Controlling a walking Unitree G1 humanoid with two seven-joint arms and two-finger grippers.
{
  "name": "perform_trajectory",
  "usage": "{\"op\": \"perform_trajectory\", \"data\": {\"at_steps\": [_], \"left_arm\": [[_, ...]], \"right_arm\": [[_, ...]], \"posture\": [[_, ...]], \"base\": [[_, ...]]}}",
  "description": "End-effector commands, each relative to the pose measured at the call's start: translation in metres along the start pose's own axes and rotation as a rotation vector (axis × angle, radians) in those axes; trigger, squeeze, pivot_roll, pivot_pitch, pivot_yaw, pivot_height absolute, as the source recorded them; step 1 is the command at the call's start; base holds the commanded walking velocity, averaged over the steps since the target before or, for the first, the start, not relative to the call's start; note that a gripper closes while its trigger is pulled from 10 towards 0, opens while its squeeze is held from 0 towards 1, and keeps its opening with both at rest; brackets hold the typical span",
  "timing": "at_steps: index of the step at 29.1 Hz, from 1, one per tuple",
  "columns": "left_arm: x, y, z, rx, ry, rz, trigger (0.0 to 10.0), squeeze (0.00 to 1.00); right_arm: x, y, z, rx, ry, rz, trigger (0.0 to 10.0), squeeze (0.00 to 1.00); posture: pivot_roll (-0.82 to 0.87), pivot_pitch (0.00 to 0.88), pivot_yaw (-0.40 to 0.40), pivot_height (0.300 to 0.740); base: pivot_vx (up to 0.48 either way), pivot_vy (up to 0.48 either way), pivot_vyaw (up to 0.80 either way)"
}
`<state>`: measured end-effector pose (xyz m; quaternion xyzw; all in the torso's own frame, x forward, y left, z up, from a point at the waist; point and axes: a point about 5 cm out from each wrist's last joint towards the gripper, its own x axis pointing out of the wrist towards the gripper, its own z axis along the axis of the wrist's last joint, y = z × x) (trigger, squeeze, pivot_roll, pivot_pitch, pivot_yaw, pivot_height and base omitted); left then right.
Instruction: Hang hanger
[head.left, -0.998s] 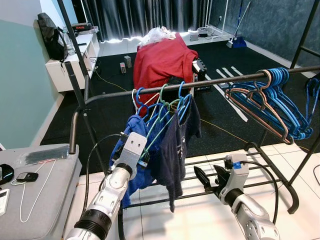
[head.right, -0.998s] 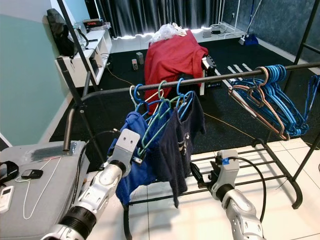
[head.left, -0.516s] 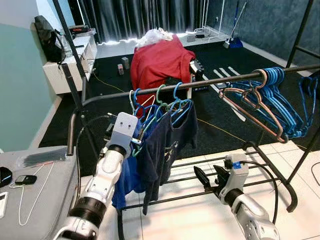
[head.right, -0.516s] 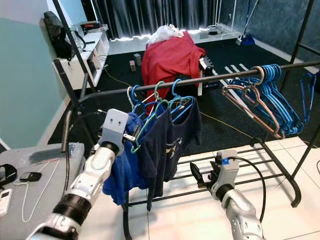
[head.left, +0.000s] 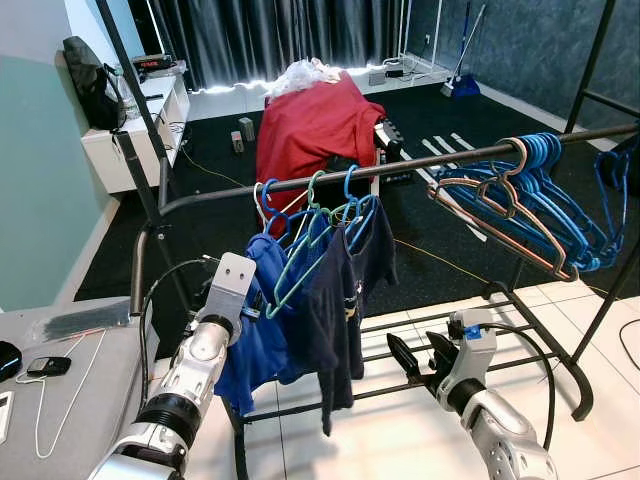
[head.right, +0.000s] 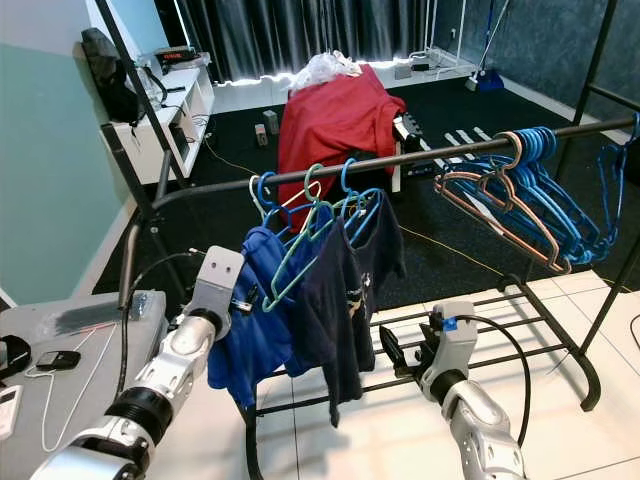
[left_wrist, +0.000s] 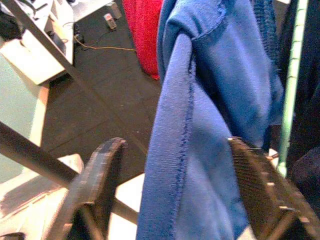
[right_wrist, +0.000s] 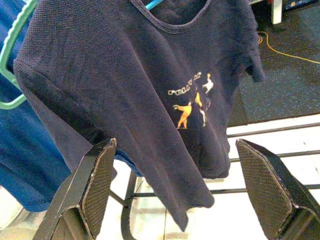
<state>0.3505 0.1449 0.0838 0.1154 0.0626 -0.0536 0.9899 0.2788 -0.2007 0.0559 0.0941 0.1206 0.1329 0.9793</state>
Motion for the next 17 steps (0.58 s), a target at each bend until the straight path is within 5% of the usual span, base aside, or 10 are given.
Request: {"op": "perform_trajectory", "data": {"at_steps": [1, 13, 17], "left_arm": [[-0.002, -0.001, -0.006, -0.033, 0.016, -0.007, 0.0, 0.00], [-0.003, 0.001, -0.004, -0.037, -0.038, -0.026, 0.0, 0.00], [-0.005, 0.018, 0.012, -0.028, -0.131, 0.011, 0.0, 0.00]], "right_arm": [[0.000, 0.003, 0.000, -0.001, -0.010, 0.004, 10.0, 0.00], [0.001, 0.002, 0.001, 0.000, -0.010, 0.000, 10.0, 0.00], [0.002, 0.002, 0.001, 0.003, -0.011, -0.002, 10.0, 0.00]], "posture": [[-0.17, 0.000, 0.085, 0.740], [-0.17, 0.000, 0.080, 0.740], [-0.16, 0.000, 0.079, 0.740]], "base": [[0.000, 0.000, 0.00], [0.000, 0.000, 0.00], [0.000, 0.000, 0.00]]}}
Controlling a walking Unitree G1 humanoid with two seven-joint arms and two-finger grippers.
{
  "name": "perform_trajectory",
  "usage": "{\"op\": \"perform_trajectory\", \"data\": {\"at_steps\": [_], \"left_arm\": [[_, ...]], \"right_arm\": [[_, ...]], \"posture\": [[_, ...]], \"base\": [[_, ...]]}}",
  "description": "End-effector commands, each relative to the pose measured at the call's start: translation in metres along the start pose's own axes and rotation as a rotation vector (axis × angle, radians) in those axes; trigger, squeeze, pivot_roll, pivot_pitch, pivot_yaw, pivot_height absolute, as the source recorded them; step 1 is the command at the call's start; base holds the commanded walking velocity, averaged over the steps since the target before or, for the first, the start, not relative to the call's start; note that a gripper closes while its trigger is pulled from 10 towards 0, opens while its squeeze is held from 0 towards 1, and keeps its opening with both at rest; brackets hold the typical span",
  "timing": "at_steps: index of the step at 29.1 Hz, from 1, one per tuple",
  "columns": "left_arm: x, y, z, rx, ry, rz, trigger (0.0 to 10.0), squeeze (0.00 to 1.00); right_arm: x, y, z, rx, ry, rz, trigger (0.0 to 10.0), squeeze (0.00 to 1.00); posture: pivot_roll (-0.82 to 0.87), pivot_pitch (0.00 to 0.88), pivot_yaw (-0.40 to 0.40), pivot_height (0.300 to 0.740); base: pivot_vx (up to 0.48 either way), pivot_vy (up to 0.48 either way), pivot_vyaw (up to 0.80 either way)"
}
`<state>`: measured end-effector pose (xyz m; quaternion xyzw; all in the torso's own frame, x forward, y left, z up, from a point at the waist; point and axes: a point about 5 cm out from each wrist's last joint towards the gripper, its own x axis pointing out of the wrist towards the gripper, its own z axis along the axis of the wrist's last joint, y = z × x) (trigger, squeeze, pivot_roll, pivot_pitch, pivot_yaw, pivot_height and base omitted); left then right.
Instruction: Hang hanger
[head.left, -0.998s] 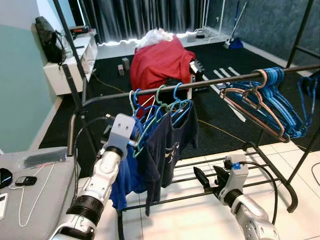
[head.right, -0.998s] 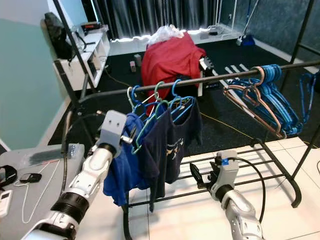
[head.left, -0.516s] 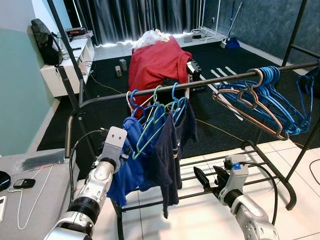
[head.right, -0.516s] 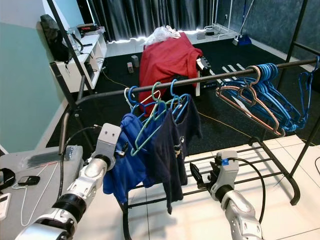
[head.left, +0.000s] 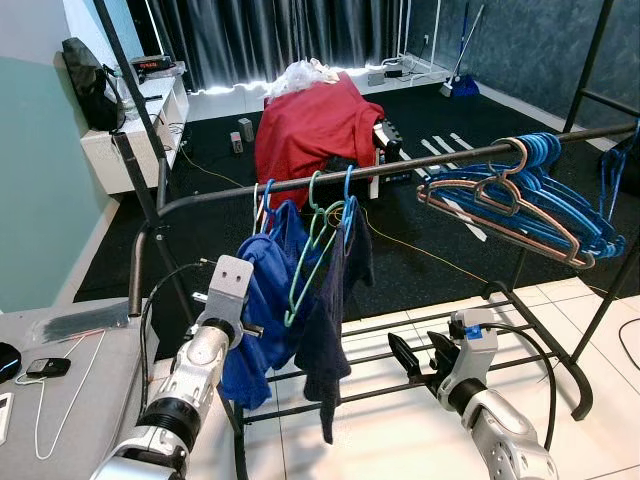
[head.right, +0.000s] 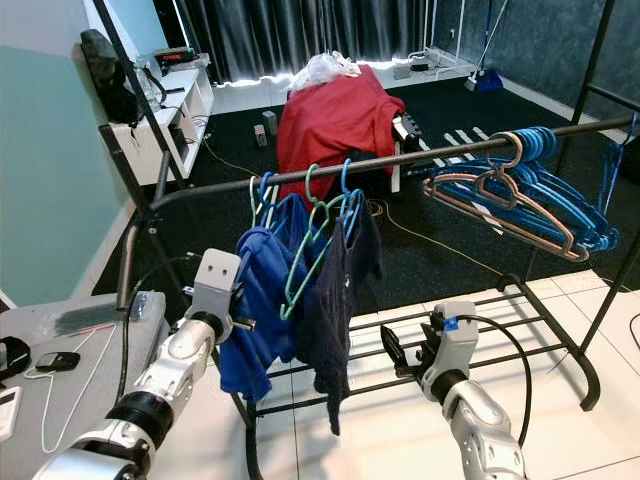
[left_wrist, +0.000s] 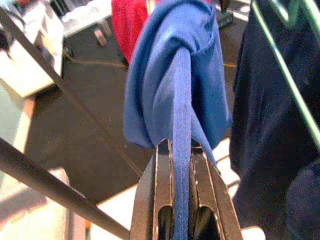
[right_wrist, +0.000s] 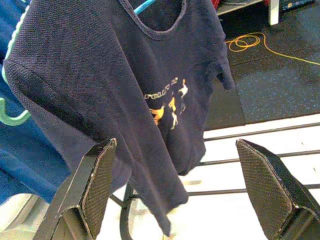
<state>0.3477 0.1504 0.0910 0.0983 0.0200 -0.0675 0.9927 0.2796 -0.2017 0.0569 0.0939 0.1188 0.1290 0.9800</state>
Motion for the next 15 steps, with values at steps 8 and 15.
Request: {"op": "perform_trajectory", "data": {"at_steps": [8, 15], "left_arm": [[-0.004, 0.050, 0.036, 0.035, -0.163, 0.114, 0.0, 0.00], [-0.042, 0.053, 0.023, 0.011, -0.184, 0.047, 0.0, 0.00]], "right_arm": [[0.003, 0.003, 0.000, 0.006, -0.006, 0.008, 10.0, 0.00], [0.002, 0.000, 0.001, 0.005, -0.003, 0.007, 10.0, 0.00]], "posture": [[-0.15, 0.000, 0.077, 0.740], [-0.13, 0.000, 0.072, 0.740]], "base": [[0.000, 0.000, 0.00], [0.000, 0.000, 0.00]]}}
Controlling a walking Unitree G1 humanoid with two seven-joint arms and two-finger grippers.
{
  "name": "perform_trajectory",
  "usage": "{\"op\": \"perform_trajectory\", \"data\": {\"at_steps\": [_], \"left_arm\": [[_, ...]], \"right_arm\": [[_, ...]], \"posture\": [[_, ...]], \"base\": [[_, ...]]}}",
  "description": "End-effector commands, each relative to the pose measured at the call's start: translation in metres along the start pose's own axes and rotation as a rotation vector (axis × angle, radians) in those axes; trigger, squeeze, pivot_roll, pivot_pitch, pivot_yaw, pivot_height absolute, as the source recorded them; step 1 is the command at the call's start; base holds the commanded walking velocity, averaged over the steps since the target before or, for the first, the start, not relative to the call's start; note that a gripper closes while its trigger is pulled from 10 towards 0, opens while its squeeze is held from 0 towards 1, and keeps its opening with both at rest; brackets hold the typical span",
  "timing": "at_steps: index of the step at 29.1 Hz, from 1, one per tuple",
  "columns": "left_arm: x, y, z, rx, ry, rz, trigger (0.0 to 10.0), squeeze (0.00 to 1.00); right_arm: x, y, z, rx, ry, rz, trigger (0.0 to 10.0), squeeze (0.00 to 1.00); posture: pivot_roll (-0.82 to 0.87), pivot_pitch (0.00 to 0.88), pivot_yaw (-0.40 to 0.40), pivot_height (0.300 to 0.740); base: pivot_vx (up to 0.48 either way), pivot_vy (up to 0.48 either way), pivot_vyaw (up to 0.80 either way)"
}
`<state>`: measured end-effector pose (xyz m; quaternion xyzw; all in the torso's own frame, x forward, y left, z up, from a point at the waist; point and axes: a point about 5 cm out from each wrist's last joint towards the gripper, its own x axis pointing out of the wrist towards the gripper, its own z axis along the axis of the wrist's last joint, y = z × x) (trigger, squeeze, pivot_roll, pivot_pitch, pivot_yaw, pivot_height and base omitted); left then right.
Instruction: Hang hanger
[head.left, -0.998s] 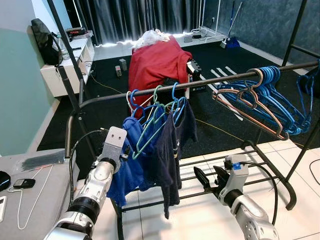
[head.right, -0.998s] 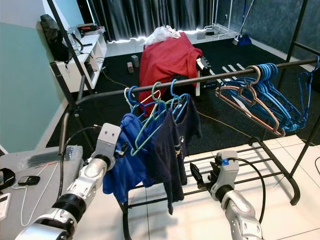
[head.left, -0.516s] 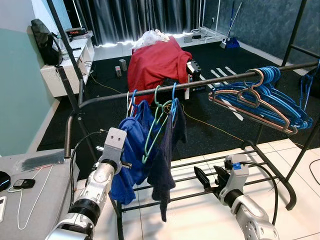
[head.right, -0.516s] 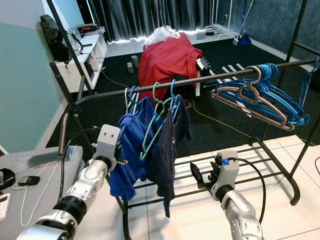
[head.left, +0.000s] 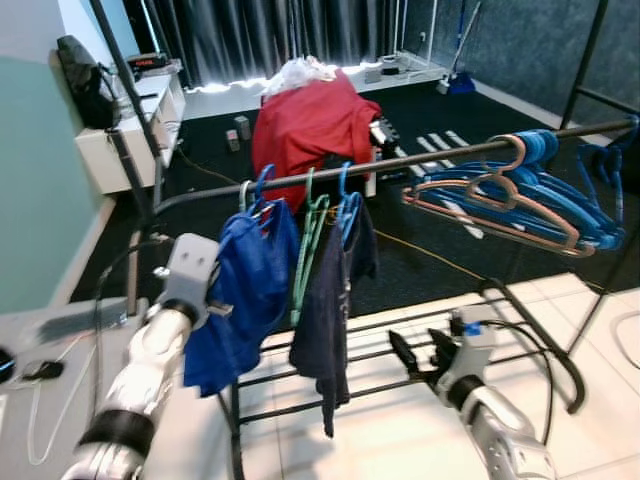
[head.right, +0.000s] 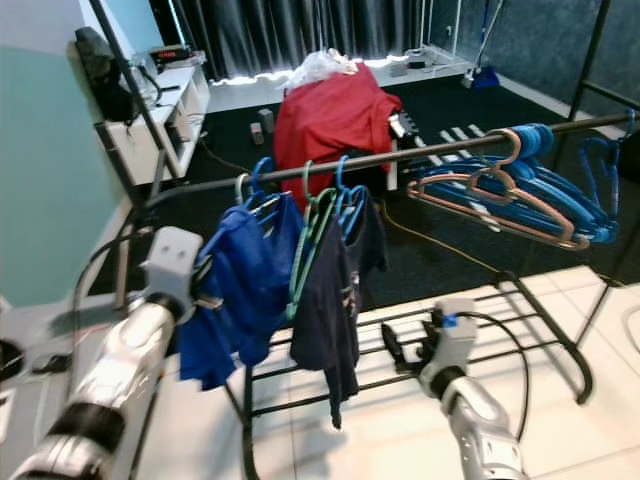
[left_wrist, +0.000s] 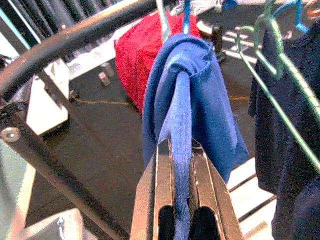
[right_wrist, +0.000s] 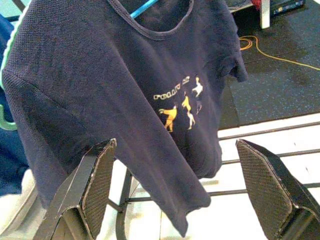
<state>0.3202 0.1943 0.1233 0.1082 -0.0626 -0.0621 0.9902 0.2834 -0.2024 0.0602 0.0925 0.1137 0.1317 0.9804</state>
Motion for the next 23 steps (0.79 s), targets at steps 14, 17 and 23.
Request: {"op": "perform_trajectory", "data": {"at_steps": [14, 17, 23], "left_arm": [[-0.068, 0.017, -0.023, -0.175, 0.073, -0.052, 0.0, 0.00], [-0.076, 0.040, -0.017, -0.240, 0.045, -0.022, 0.0, 0.00], [-0.088, 0.044, -0.018, -0.319, 0.037, -0.088, 0.0, 0.00]], "right_arm": [[-0.001, 0.000, -0.003, 0.009, 0.014, 0.009, 10.0, 0.00], [0.000, 0.000, -0.003, 0.009, 0.017, 0.013, 10.0, 0.00], [0.000, 0.000, -0.003, 0.010, 0.018, 0.016, 10.0, 0.00]], "posture": [[-0.11, 0.000, 0.054, 0.740], [-0.11, 0.000, 0.052, 0.740], [-0.11, 0.000, 0.053, 0.740]], "base": [[0.000, 0.000, 0.00], [0.000, 0.000, 0.00], [0.000, 0.000, 0.00]]}}
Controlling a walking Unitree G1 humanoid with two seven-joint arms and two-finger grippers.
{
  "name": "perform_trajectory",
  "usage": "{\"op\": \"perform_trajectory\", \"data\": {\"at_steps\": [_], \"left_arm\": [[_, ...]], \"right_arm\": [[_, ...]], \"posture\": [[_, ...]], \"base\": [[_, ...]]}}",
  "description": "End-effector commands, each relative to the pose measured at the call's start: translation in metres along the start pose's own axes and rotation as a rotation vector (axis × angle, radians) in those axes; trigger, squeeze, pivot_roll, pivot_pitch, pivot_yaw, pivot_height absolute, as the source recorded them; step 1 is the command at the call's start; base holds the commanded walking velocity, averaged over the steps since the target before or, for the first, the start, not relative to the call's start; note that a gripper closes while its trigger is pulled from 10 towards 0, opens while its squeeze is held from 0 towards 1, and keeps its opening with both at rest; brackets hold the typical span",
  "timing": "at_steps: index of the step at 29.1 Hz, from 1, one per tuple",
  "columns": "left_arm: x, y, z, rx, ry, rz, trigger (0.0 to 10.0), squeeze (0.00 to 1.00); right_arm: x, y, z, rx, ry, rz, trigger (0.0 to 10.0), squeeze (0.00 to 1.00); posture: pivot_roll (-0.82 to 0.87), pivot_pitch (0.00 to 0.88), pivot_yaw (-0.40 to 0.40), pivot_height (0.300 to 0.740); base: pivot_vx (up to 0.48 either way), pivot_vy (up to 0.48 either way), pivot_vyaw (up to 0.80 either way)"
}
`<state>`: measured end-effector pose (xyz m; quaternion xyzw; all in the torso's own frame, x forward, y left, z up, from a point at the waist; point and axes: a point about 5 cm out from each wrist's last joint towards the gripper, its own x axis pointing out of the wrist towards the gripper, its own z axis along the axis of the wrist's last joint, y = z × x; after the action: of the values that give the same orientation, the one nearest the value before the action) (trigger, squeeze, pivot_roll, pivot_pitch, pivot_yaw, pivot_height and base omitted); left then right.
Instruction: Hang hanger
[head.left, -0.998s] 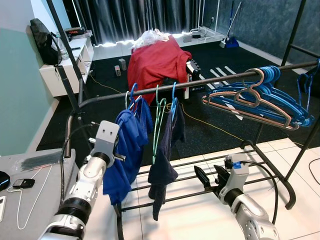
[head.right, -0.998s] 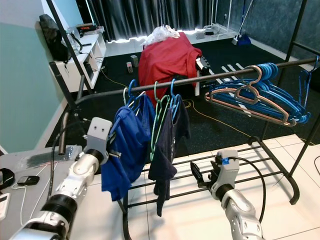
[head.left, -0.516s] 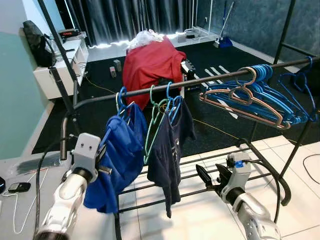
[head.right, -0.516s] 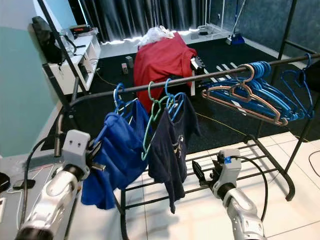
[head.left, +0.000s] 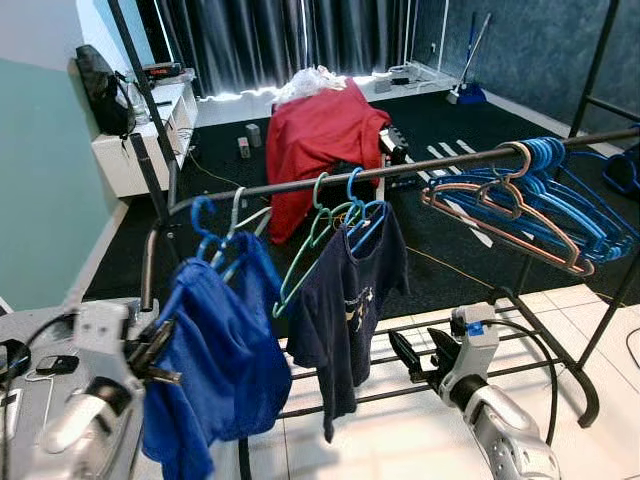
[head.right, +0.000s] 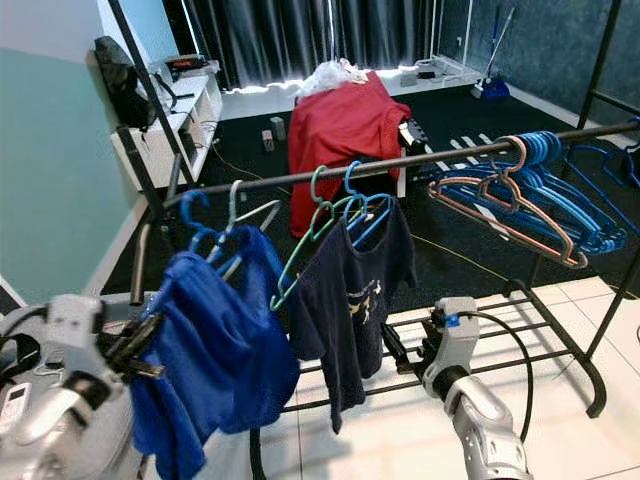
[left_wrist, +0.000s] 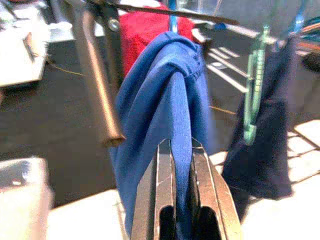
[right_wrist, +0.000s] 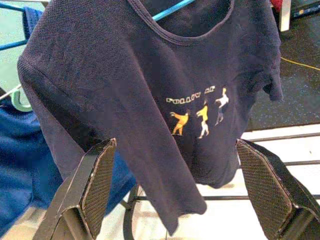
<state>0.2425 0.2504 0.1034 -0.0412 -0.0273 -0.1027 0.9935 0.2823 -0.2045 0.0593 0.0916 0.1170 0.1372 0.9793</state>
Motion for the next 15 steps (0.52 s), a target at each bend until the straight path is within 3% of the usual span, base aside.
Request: {"op": "perform_trajectory", "data": {"at_steps": [1, 3, 4, 6, 7, 11, 15], "left_arm": [[-0.007, -0.001, -0.002, -0.077, 0.003, -0.057, 0.0, 0.00], [-0.007, -0.001, -0.002, -0.077, 0.003, -0.057, 0.0, 0.00], [-0.013, -0.004, -0.007, -0.132, 0.021, -0.109, 0.0, 0.00], [-0.038, -0.001, -0.007, -0.224, 0.097, -0.285, 0.0, 0.00], [-0.038, -0.001, -0.007, -0.224, 0.097, -0.285, 0.0, 0.00], [-0.088, 0.007, 0.015, -0.234, 0.269, -0.577, 0.0, 0.00], [-0.091, 0.010, 0.025, -0.211, 0.278, -0.602, 0.0, 0.00]], "right_arm": [[0.001, 0.001, -0.002, 0.019, 0.008, 0.005, 10.0, 0.00], [0.001, 0.001, -0.002, 0.019, 0.008, 0.005, 10.0, 0.00], [0.001, 0.001, -0.001, 0.023, 0.005, 0.005, 10.0, 0.00], [0.000, 0.002, 0.000, 0.021, 0.005, 0.014, 10.0, 0.00], [0.000, 0.002, 0.000, 0.021, 0.005, 0.014, 10.0, 0.00], [0.000, 0.004, 0.000, 0.038, 0.014, 0.057, 10.0, 0.00], [0.000, 0.005, 0.002, 0.046, 0.007, 0.076, 10.0, 0.00]], "posture": [[-0.11, 0.000, 0.054, 0.740], [-0.11, 0.000, 0.054, 0.740], [-0.11, 0.000, 0.053, 0.740], [-0.11, 0.000, 0.046, 0.740], [-0.11, 0.000, 0.046, 0.740], [-0.09, 0.000, 0.034, 0.740], [-0.09, 0.000, 0.032, 0.740]], "base": [[0.000, 0.000, 0.00], [0.000, 0.000, 0.00], [0.000, 0.000, 0.00], [0.000, 0.000, 0.00], [0.000, 0.000, 0.00], [0.000, 0.000, 0.00], [0.000, 0.000, 0.00]]}}
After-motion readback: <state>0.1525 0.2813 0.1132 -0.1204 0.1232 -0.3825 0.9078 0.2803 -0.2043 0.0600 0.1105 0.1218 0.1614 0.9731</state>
